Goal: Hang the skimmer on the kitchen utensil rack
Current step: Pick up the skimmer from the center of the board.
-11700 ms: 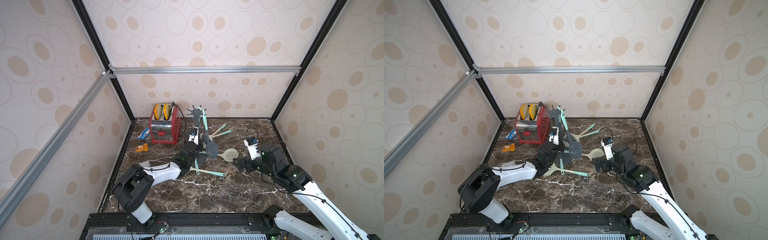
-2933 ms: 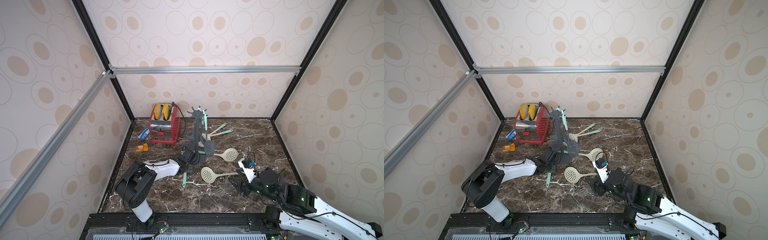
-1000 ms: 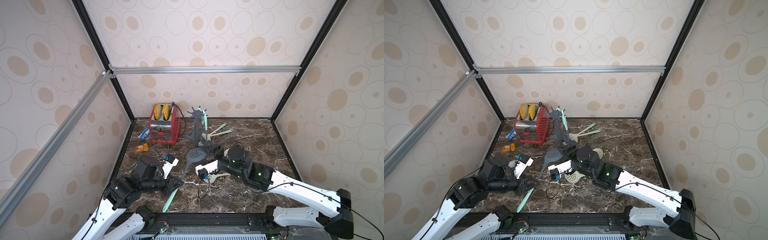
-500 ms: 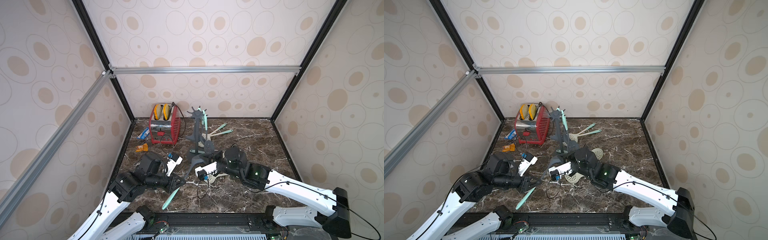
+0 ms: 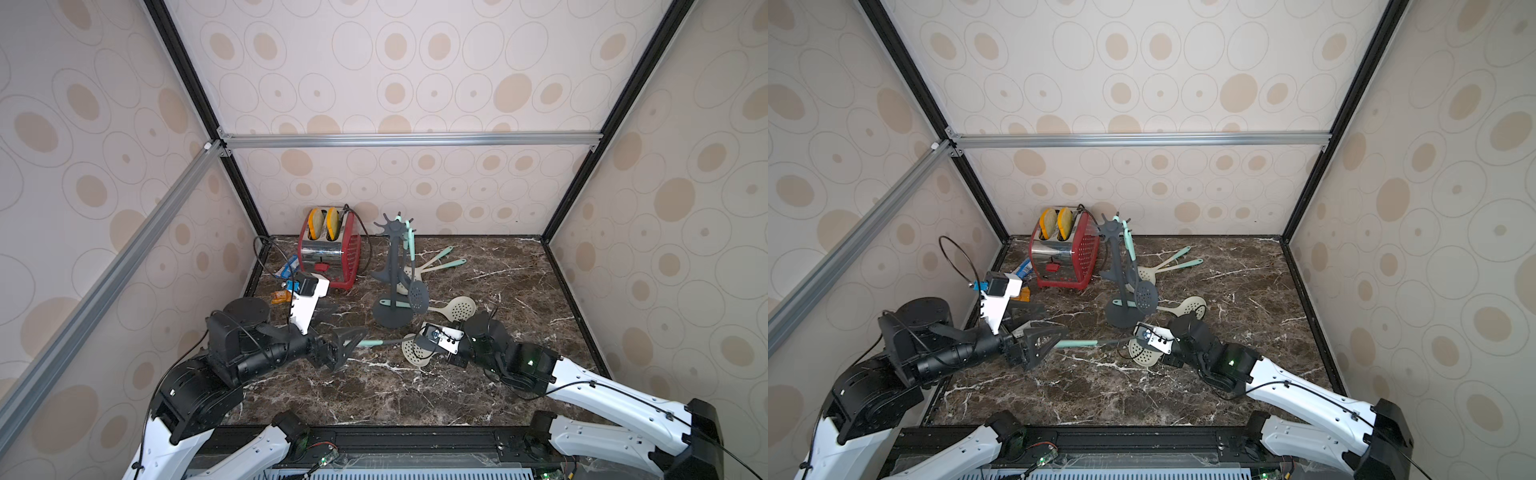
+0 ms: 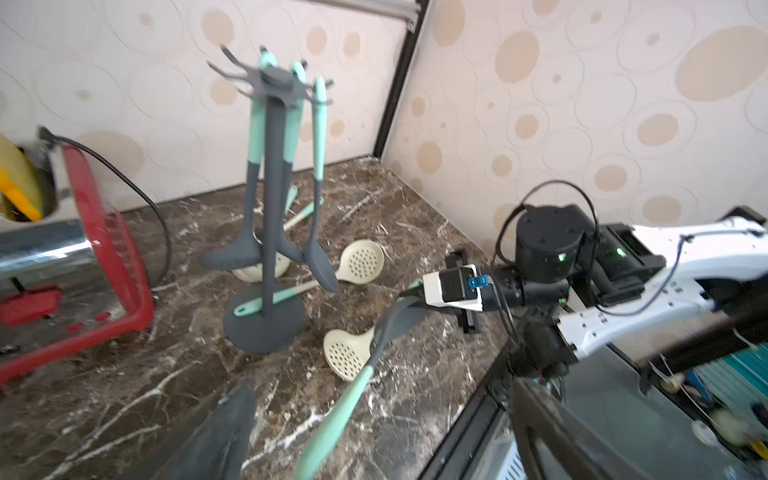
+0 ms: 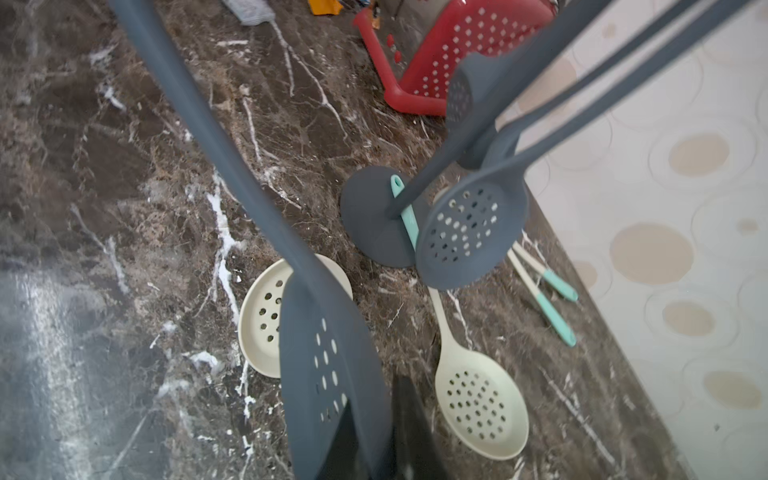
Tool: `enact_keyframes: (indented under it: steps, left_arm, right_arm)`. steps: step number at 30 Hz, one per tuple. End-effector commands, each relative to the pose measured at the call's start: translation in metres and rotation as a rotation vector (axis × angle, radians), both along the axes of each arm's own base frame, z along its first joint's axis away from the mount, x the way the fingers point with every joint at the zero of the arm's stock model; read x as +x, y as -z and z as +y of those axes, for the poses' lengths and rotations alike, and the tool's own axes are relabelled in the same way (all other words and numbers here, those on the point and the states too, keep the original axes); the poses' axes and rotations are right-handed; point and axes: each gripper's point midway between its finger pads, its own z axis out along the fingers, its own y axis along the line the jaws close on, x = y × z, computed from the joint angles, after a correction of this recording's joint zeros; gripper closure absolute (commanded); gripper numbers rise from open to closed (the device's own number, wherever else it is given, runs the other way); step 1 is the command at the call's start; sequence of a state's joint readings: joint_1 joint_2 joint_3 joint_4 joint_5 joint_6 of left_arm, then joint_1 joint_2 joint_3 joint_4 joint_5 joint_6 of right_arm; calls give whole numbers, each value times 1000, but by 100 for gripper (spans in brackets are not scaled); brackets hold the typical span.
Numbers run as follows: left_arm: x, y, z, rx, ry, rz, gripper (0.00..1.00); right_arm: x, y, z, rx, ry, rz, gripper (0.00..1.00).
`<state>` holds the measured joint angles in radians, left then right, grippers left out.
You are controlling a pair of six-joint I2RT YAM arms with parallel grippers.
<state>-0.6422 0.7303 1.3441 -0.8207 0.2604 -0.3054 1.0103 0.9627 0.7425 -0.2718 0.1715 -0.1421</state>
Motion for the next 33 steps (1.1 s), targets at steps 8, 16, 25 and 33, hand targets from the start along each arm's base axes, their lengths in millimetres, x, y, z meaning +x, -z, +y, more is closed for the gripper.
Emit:
enact_keyframes:
  steps: [8,16,25,33]
  left_arm:
    - [36,-37,-36,-252,24,-112,1]
    - [41,-60,-76,-373,206,-162,5]
    - [59,-59,-87,-358,187,-108,27]
    - [56,-71,-79,-371,169,-135,62]
  right_arm:
    - [-18,-33,19,625,220,479,100]
    - [-26,-64,46,726,136,577,100]
    - [-55,-74,66,698,-75,575,100]
    - [-71,-67,63,638,-144,576,100]
